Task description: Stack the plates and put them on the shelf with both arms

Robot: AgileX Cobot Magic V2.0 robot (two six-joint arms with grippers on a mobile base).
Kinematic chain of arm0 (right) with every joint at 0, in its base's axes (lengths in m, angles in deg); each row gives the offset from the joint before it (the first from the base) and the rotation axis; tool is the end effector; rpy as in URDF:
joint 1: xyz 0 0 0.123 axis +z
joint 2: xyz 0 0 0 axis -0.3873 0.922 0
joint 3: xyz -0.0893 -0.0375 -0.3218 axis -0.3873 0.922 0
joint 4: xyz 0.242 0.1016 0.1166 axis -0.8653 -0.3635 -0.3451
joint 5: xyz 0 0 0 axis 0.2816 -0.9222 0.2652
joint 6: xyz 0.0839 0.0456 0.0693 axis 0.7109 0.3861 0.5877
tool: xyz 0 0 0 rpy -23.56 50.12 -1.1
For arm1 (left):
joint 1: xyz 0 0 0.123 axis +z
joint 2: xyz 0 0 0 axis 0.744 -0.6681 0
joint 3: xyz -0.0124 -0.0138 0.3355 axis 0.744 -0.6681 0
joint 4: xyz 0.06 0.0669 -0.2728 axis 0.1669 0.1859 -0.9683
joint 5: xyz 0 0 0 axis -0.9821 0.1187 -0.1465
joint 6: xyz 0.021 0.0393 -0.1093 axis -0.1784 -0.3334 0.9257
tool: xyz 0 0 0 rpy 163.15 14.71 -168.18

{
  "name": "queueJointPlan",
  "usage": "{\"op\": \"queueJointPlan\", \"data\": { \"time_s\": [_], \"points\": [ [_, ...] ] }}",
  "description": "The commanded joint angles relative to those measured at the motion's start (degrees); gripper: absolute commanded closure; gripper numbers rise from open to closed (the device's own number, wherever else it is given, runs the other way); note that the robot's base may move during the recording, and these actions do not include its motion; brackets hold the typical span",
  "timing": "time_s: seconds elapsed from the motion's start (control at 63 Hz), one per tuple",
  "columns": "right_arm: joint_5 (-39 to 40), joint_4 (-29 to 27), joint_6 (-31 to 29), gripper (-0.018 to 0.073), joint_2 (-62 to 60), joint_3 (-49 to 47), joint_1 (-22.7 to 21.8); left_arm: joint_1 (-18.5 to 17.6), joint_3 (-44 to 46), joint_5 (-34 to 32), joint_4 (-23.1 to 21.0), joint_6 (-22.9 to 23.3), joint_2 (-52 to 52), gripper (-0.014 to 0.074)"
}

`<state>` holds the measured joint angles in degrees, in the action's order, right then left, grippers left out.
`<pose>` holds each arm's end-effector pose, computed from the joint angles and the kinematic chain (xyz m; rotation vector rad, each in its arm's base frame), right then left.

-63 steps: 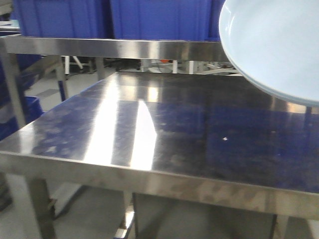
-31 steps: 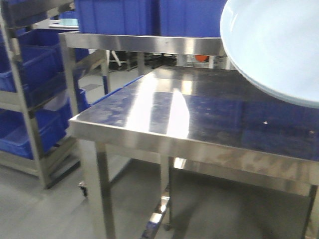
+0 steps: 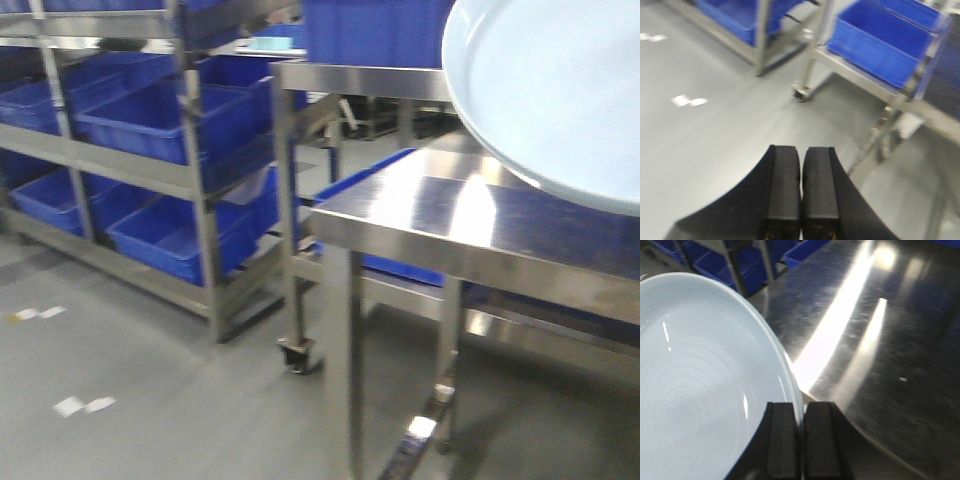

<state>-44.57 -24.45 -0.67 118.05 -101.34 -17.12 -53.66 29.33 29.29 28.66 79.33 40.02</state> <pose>0.1522 0.0229 0.3476 -0.0173 1.9995 0.2089 0.1613 -0.0209 0.3032 -0.1487 2.0383 -0.2755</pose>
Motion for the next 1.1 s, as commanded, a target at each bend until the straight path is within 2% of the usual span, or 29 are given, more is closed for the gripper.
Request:
{"op": "queueJointPlan", "data": {
  "time_s": [0.0,1.08],
  "points": [
    [5.4,-0.5,0.0,0.0511,-0.1,-1.8,-0.3,-0.4,1.7,-4.2,-0.6,0.0,0.2,0.0494],
    [5.4,-0.5,0.0,0.0511,-0.1,-1.8,-0.2,-0.4,1.7,-4.2,-0.6,0.0,0.2,0.0494]
  ]
}}
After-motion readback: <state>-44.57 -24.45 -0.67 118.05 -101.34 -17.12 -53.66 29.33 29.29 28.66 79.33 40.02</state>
